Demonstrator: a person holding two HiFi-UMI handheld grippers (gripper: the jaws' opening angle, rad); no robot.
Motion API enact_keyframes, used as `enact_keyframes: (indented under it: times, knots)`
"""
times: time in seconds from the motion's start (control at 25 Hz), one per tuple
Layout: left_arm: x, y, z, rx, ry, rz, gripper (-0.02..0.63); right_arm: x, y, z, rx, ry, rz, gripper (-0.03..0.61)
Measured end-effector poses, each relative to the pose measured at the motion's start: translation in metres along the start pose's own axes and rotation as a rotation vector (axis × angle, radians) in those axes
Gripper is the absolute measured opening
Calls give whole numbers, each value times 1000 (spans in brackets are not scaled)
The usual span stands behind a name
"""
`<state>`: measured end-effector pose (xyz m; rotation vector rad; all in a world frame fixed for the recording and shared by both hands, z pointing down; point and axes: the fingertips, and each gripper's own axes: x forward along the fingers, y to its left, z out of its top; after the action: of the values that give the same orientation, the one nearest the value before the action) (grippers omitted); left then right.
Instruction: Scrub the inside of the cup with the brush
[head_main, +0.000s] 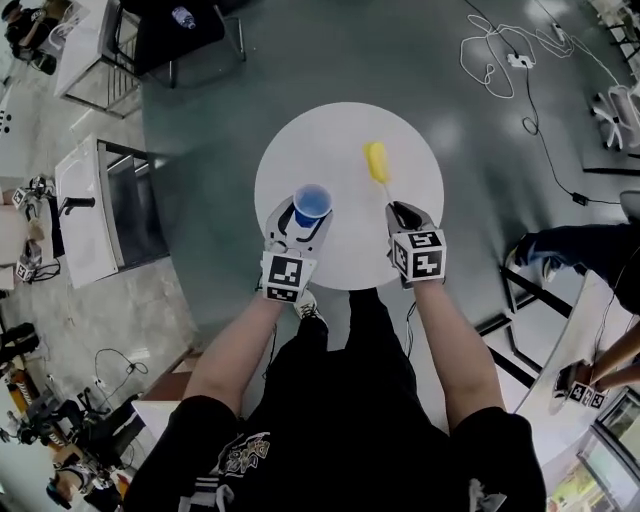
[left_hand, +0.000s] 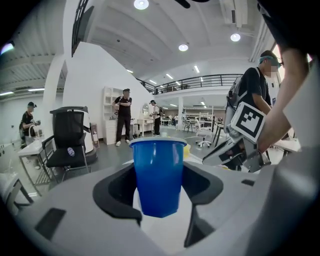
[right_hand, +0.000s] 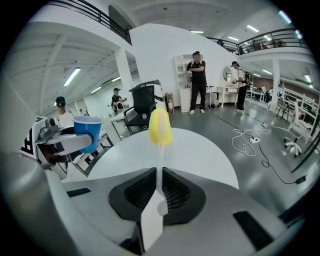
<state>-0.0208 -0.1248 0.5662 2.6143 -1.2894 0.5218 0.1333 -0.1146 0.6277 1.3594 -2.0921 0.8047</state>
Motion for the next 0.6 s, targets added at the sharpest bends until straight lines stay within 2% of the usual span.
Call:
enact_keyframes:
  times: [0.24, 0.6]
  knots:
    - [29, 4, -25, -31, 42, 18, 264, 34, -19, -15, 11, 59, 10, 49]
    - [56, 4, -41, -45, 77, 17, 264, 59, -28, -23, 2, 105, 35, 49]
